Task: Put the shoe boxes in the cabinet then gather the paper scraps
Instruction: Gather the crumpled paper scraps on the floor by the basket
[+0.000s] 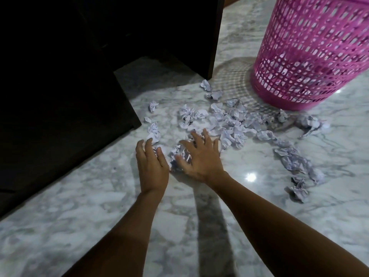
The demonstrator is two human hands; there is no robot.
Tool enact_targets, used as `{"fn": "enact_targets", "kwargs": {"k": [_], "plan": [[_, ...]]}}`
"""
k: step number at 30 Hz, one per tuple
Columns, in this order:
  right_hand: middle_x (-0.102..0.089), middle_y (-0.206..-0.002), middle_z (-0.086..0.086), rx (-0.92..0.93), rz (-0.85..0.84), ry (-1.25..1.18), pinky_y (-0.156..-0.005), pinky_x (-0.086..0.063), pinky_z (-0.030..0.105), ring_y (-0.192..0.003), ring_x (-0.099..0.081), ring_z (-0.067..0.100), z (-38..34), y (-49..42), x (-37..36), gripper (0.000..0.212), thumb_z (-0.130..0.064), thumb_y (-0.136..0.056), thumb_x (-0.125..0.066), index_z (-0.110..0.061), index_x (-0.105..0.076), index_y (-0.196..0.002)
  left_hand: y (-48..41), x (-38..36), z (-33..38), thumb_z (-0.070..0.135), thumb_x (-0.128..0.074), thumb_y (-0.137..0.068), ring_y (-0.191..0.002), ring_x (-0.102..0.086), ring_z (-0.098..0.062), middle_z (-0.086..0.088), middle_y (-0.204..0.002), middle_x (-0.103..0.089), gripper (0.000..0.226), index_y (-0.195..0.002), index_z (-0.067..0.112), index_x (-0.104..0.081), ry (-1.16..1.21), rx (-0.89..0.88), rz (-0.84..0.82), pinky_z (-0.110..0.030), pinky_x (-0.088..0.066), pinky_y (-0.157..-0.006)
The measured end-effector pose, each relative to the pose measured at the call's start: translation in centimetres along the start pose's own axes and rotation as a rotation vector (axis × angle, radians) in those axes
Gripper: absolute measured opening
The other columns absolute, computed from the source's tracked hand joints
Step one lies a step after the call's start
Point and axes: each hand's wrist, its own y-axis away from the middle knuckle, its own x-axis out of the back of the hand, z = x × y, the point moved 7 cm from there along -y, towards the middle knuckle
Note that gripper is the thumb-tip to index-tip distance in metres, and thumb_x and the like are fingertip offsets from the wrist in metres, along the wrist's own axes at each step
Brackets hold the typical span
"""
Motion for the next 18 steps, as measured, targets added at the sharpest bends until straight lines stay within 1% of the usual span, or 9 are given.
{"fn": "enact_targets", "kwargs": {"k": [2,4,6,8,9,11,14,16,18], "plan": [[-0.030,-0.160,0.005,0.014,-0.021,0.073,-0.113,-0.007,0.072,-0.151,-0.008,0.040,-0.3,0.3,-0.4,0.084,-0.089,-0.077,-0.024,-0.040,-0.043,-0.143,-0.3,-0.7,-0.8,0.019,-0.041,-0.102,-0.137,-0.035,-0.037,-0.020,-0.152,-0.032,0.042,-0.141,0.004,-0.043,-0.052,0.034,-0.056,-0.046,-0.034,-0.111],[-0.043,-0.151,0.008,0.033,-0.015,0.126,-0.111,-0.018,0.069,-0.145,-0.023,0.042,-0.6,0.7,-0.6,0.084,-0.090,-0.077,-0.023,-0.039,-0.049,-0.139,-0.5,-1.2,-1.5,0.020,-0.039,-0.103,-0.140,-0.033,-0.036,-0.018,-0.155,-0.030,0.044,-0.145,0.006,-0.040,-0.069,0.053,-0.092,-0.044,-0.030,-0.113],[-0.058,-0.134,0.008,0.086,0.091,0.122,-0.101,-0.038,0.056,-0.128,-0.043,0.038,-1.4,1.1,-0.4,0.062,-0.077,-0.085,-0.039,-0.033,-0.061,-0.124,-0.7,-1.3,-2.1,0.019,-0.037,-0.102,-0.134,-0.040,-0.037,-0.018,-0.150,-0.039,0.044,-0.143,0.004,-0.043,-0.080,0.054,-0.099,-0.044,-0.033,-0.111],[-0.064,-0.115,0.004,0.147,0.221,0.082,-0.083,-0.046,0.044,-0.108,-0.052,0.034,-1.9,1.7,-0.2,0.041,-0.056,-0.084,-0.058,-0.027,-0.066,-0.111,-0.8,-1.1,-2.3,0.018,-0.035,-0.098,-0.119,-0.051,-0.038,-0.018,-0.138,-0.053,0.045,-0.138,0.003,-0.049,-0.092,0.046,-0.073,-0.045,-0.041,-0.101],[-0.065,-0.107,0.003,0.168,0.245,0.055,-0.075,-0.047,0.040,-0.100,-0.054,0.032,-2.0,1.9,-0.2,0.036,-0.048,-0.080,-0.064,-0.025,-0.067,-0.107,-0.9,-1.0,-2.3,0.018,-0.035,-0.097,-0.112,-0.053,-0.038,-0.017,-0.131,-0.058,0.044,-0.135,0.003,-0.051,-0.101,0.047,-0.058,-0.045,-0.043,-0.097],[-0.066,-0.094,0.001,0.210,0.246,0.043,-0.060,-0.046,0.034,-0.085,-0.058,0.030,-2.0,2.1,-0.3,0.034,-0.035,-0.070,-0.072,-0.024,-0.068,-0.101,-1.1,-0.8,-2.4,0.016,-0.037,-0.098,-0.104,-0.054,-0.038,-0.017,-0.121,-0.061,0.041,-0.133,0.005,-0.054,-0.132,0.053,-0.042,-0.044,-0.044,-0.091],[-0.065,-0.087,-0.001,0.194,0.222,0.003,-0.048,-0.043,0.030,-0.072,-0.062,0.028,-1.1,1.7,-0.1,0.040,-0.026,-0.060,-0.079,-0.026,-0.069,-0.099,-1.5,-1.1,-2.5,0.022,-0.041,-0.102,-0.106,-0.052,-0.035,-0.016,-0.117,-0.059,0.036,-0.133,0.009,-0.055,-0.138,0.085,-0.065,-0.044,-0.044,-0.090],[-0.065,-0.087,0.000,0.166,0.261,-0.125,-0.047,-0.047,0.030,-0.069,-0.065,0.027,0.0,1.0,0.8,0.043,-0.020,-0.059,-0.081,-0.024,-0.070,-0.100,-1.7,-1.3,-2.5,0.031,-0.046,-0.101,-0.104,-0.052,-0.033,-0.015,-0.114,-0.054,0.039,-0.132,0.010,-0.055,-0.135,0.088,-0.074,-0.044,-0.046,-0.086],[-0.066,-0.090,0.002,0.143,0.327,-0.245,-0.050,-0.051,0.030,-0.069,-0.066,0.027,0.8,0.2,2.6,0.042,-0.011,-0.061,-0.076,-0.019,-0.071,-0.102,-2.1,-1.5,-2.5,0.036,-0.050,-0.098,-0.098,-0.054,-0.031,-0.014,-0.113,-0.048,0.043,-0.131,0.009,-0.057,-0.125,0.084,-0.063,-0.044,-0.052,-0.080]]}}
